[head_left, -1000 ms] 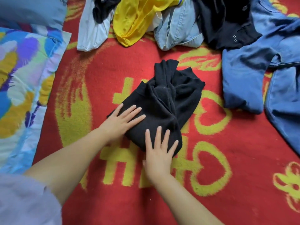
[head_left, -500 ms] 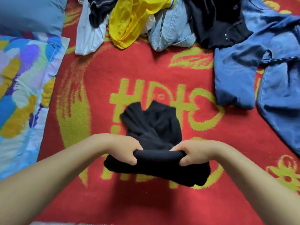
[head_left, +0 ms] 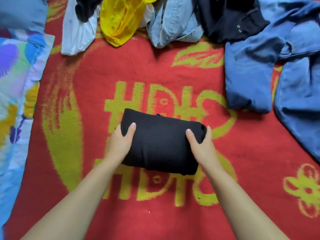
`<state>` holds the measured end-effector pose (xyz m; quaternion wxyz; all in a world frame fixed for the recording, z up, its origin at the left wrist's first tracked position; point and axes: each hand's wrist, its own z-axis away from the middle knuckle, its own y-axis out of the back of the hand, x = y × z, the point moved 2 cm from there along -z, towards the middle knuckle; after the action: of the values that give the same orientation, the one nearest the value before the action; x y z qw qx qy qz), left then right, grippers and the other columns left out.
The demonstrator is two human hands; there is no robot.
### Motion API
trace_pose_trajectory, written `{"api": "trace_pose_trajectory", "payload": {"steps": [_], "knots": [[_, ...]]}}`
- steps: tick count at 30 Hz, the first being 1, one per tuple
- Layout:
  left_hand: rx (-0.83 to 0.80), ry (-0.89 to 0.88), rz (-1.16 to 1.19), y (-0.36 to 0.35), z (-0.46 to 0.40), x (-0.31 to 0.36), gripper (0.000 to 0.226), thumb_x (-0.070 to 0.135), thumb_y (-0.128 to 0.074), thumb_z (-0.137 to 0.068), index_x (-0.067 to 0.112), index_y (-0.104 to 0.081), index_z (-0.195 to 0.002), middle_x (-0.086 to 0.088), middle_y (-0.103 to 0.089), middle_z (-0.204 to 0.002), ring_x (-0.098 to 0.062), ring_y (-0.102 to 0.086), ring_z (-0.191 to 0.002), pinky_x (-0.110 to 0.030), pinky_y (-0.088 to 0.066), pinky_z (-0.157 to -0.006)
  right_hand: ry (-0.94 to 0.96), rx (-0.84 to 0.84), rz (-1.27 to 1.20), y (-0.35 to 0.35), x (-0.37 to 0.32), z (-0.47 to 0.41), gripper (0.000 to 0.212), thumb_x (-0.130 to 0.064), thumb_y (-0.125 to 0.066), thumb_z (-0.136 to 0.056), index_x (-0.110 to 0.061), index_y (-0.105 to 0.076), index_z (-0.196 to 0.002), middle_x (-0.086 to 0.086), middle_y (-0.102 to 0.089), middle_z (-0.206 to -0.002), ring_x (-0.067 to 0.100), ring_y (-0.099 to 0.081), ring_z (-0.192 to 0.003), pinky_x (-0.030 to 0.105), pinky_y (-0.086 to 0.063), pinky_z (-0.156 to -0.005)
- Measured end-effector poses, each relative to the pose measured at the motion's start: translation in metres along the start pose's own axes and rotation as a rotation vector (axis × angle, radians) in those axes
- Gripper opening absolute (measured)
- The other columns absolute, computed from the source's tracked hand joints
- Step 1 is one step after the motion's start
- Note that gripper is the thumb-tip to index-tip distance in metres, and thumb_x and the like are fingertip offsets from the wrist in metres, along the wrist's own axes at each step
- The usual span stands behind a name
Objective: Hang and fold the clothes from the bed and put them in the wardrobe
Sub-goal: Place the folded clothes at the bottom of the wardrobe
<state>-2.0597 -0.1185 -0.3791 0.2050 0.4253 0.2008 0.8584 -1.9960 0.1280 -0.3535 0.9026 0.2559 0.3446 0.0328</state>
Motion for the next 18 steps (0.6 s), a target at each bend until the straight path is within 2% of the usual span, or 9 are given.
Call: {"api": "trace_pose_trajectory", "payload": {"steps": [3, 5, 7, 9, 11, 13, 15, 17, 18], "knots": [[0.09, -0.182, 0.012, -0.007, 0.007, 0.006, 0.042, 0.045, -0.045, -0.097, 0.021, -0.052, -0.13, 0.012, -0.06, -0.118, -0.016, -0.055, -0.115, -0.028, -0.041, -0.088, 0.051, 0.148, -0.066, -0.013, 0.002, 0.007, 0.074, -0.044, -0.059, -0.089, -0.019, -0.022, -0.148, 0.004, -0.042, -0.144, 0.024, -0.043, -0.131, 0.036, -0.037, -0.104], [0.137, -0.227, -0.005, -0.009, -0.003, 0.006, 0.037, 0.042, -0.041, -0.099, 0.019, -0.054, -0.125, 0.008, -0.063, -0.11, -0.02, -0.057, -0.108, -0.03, -0.041, -0.081, 0.108, 0.241, -0.086, -0.017, -0.001, -0.002, 0.058, -0.03, -0.056, -0.094, -0.012, -0.031, -0.143, 0.007, -0.044, -0.141, 0.024, -0.044, -0.128, 0.037, -0.037, -0.105], [0.232, -0.158, -0.089, -0.009, -0.016, -0.005, 0.038, 0.038, -0.037, -0.101, 0.009, -0.054, -0.12, -0.014, -0.065, -0.106, -0.036, -0.057, -0.101, -0.037, -0.038, -0.074, 0.115, 0.298, -0.104, -0.018, 0.002, -0.014, 0.047, -0.024, -0.051, -0.097, -0.009, -0.036, -0.138, 0.009, -0.046, -0.137, 0.026, -0.046, -0.125, 0.037, -0.037, -0.103], [0.28, -0.024, -0.222, -0.015, -0.02, -0.02, 0.037, 0.035, -0.033, -0.103, 0.006, -0.051, -0.116, -0.026, -0.062, -0.099, -0.044, -0.056, -0.094, -0.04, -0.034, -0.068, 0.097, 0.305, -0.099, -0.018, 0.013, -0.016, 0.041, -0.024, -0.047, -0.099, -0.011, -0.037, -0.137, 0.009, -0.047, -0.136, 0.027, -0.046, -0.123, 0.034, -0.037, -0.1], [0.271, 0.055, -0.272, -0.021, -0.02, -0.02, 0.036, 0.038, -0.032, -0.102, 0.007, -0.048, -0.112, -0.025, -0.062, -0.097, -0.043, -0.056, -0.091, -0.04, -0.035, -0.066, 0.09, 0.253, -0.064, -0.015, 0.019, -0.016, 0.043, -0.027, -0.043, -0.101, -0.013, -0.034, -0.14, 0.009, -0.045, -0.139, 0.027, -0.046, -0.124, 0.036, -0.038, -0.1], [0.263, 0.055, -0.288, -0.015, -0.016, -0.013, 0.035, 0.041, -0.033, -0.101, 0.01, -0.045, -0.112, -0.019, -0.063, -0.103, -0.039, -0.056, -0.094, -0.041, -0.037, -0.071, 0.097, 0.18, 0.034, -0.005, 0.018, -0.013, 0.048, -0.03, -0.044, -0.1, -0.015, -0.031, -0.144, 0.011, -0.044, -0.14, 0.028, -0.045, -0.124, 0.038, -0.038, -0.099], [0.314, -0.146, -0.35, -0.002, -0.008, -0.007, 0.041, 0.039, -0.038, -0.099, 0.009, -0.043, -0.126, -0.017, -0.058, -0.121, -0.035, -0.05, -0.113, -0.046, -0.037, -0.089, 0.173, 0.188, 0.213, 0.011, 0.01, -0.007, 0.058, -0.027, -0.05, -0.098, -0.012, -0.025, -0.149, 0.017, -0.04, -0.141, 0.032, -0.039, -0.129, 0.04, -0.032, -0.104], [0.347, -0.566, -0.529, 0.005, 0.015, -0.001, 0.057, 0.039, -0.043, -0.093, 0.007, -0.038, -0.139, -0.016, -0.044, -0.139, -0.033, -0.038, -0.13, -0.052, -0.022, -0.109, 0.402, 0.296, 0.416, 0.021, -0.007, 0.012, 0.064, -0.011, -0.054, -0.091, -0.005, -0.026, -0.149, 0.022, -0.036, -0.144, 0.037, -0.031, -0.136, 0.045, -0.025, -0.112], [0.289, -0.798, -0.638, 0.0, 0.031, -0.003, 0.065, 0.042, -0.046, -0.089, 0.01, -0.034, -0.144, -0.015, -0.036, -0.146, -0.032, -0.031, -0.137, -0.055, -0.014, -0.113, 0.557, 0.311, 0.518, 0.016, -0.013, 0.026, 0.068, -0.007, -0.054, -0.083, -0.003, -0.03, -0.147, 0.022, -0.035, -0.147, 0.039, -0.027, -0.139, 0.05, -0.024, -0.114]]}}
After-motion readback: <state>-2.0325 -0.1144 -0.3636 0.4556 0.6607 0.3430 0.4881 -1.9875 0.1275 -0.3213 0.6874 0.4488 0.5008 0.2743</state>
